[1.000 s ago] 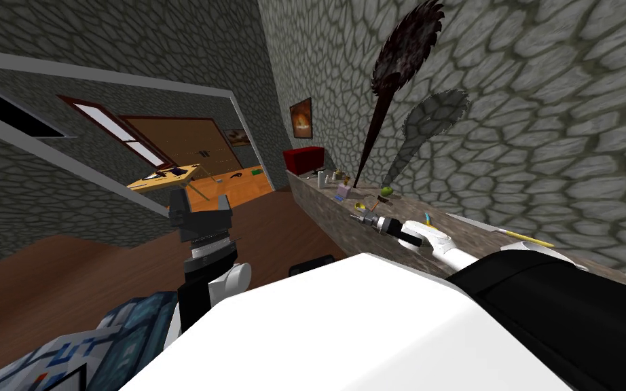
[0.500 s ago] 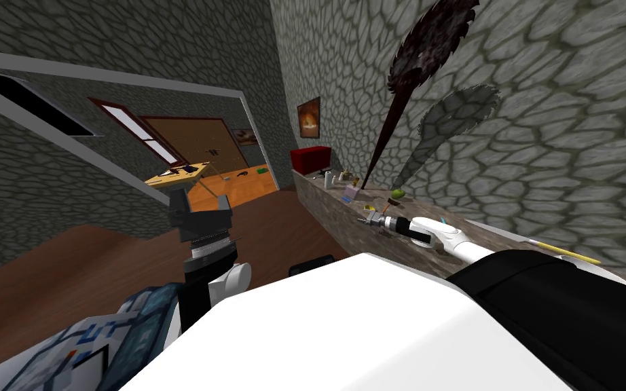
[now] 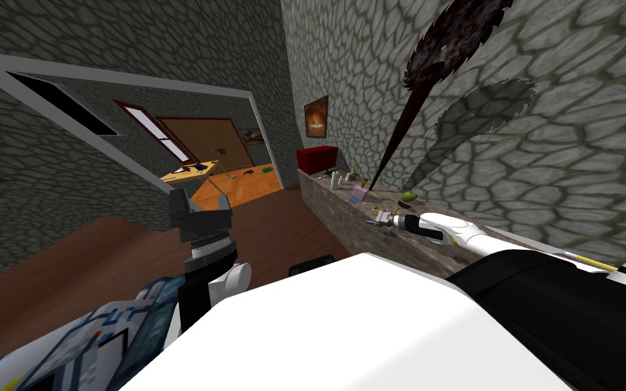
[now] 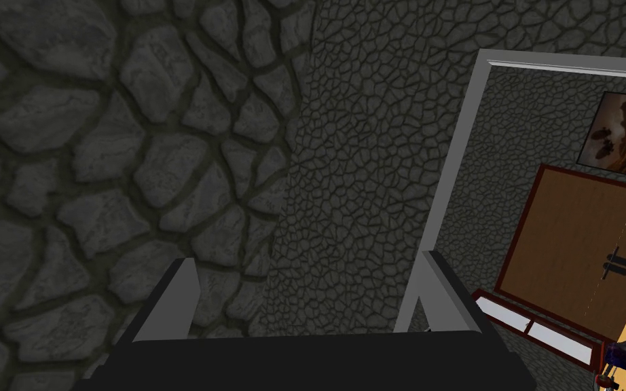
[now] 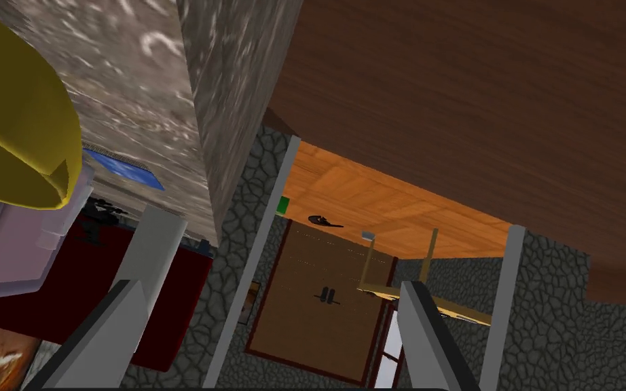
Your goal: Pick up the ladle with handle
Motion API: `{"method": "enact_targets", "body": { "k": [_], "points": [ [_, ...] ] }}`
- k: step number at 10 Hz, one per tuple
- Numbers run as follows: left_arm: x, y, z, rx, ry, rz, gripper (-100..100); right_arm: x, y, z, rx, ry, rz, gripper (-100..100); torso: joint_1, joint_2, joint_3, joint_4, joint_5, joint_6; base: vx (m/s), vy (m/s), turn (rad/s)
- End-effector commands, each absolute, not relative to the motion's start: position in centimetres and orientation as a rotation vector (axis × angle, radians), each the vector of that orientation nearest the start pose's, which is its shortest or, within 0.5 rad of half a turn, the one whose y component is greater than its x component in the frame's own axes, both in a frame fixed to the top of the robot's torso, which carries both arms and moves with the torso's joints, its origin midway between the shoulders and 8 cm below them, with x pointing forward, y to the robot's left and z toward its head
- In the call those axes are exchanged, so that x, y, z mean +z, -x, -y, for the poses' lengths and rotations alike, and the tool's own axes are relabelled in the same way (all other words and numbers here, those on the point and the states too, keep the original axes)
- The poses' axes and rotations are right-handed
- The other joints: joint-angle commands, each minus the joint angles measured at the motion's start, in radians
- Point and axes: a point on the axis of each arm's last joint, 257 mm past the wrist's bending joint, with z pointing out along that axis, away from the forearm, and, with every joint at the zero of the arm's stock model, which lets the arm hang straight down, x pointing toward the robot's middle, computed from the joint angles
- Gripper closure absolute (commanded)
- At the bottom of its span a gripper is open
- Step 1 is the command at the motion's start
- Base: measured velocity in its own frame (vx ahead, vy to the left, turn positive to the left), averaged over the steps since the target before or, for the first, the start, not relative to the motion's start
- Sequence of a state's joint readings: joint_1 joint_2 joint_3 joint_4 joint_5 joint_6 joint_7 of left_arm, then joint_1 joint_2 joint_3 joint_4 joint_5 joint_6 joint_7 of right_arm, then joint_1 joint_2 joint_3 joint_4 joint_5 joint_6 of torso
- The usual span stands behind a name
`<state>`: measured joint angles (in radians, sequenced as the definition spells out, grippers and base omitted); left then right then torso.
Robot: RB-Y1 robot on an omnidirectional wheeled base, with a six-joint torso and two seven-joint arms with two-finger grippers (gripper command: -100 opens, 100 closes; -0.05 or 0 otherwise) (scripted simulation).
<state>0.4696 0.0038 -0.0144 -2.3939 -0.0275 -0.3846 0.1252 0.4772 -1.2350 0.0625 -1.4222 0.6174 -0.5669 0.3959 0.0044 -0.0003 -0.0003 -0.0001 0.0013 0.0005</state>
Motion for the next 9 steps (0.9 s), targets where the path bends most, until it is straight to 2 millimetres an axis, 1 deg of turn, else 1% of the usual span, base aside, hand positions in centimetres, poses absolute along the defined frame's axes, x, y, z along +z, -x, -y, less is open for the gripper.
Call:
{"method": "enact_targets", "body": {
  "k": [1, 2, 3, 5, 6, 8, 9],
  "points": [
    [6.3, -34.1, -26.6, -1.431, 0.667, -0.579, 0, -30.3, -32.9, 51.5, -0.052, 0.859, -2.093, -100, 0.0, 0.0, 0.0, 0.0, 0.0, 0.0, 0.013, 0.039, 0.049],
    [6.3, -34.1, -26.6, -1.431, 0.667, -0.579, 0, -30.5, -32.2, 53.7, -0.111, 0.916, -2.127, -100, -0.001, 0.001, 0.001, 0.0, 0.0, 0.0, 0.014, 0.044, 0.097],
    [6.3, -34.1, -26.6, -1.431, 0.667, -0.579, 0, -30.5, -32.2, 53.7, -0.111, 0.916, -2.127, -100, -0.001, 0.001, 0.001, 0.0, 0.0, 0.0, 0.015, 0.039, 0.042],
    [6.3, -34.1, -26.6, -1.431, 0.667, -0.579, 0, -30.8, -30.5, 57.9, -0.217, 1.02, -2.192, -100, -0.001, 0.001, 0.001, 0.0, 0.0, 0.0, 0.02, 0.058, 0.112],
    [6.3, -34.1, -26.6, -1.431, 0.667, -0.579, 0, -30.7, -29.8, 59.5, -0.261, 1.078, -2.217, -100, 0.0, 0.001, 0.0, 0.0, 0.0, 0.0, 0.026, 0.067, 0.131],
    [6.3, -34.1, -26.6, -1.431, 0.667, -0.579, 0, -30.7, -29.6, 59.9, -0.268, 1.074, -2.223, -100, 0.0, 0.001, 0.0, 0.0, 0.0, 0.001, 0.018, 0.036, 0.002],
    [6.3, -34.1, -26.6, -1.431, 0.667, -0.579, 0, -30.7, -28.7, 61.8, -0.313, 1.12, -2.253, -100, -0.002, 0.001, 0.001, 0.0, -0.001, 0.001, 0.012, 0.023, 0.063]
  ]
}}
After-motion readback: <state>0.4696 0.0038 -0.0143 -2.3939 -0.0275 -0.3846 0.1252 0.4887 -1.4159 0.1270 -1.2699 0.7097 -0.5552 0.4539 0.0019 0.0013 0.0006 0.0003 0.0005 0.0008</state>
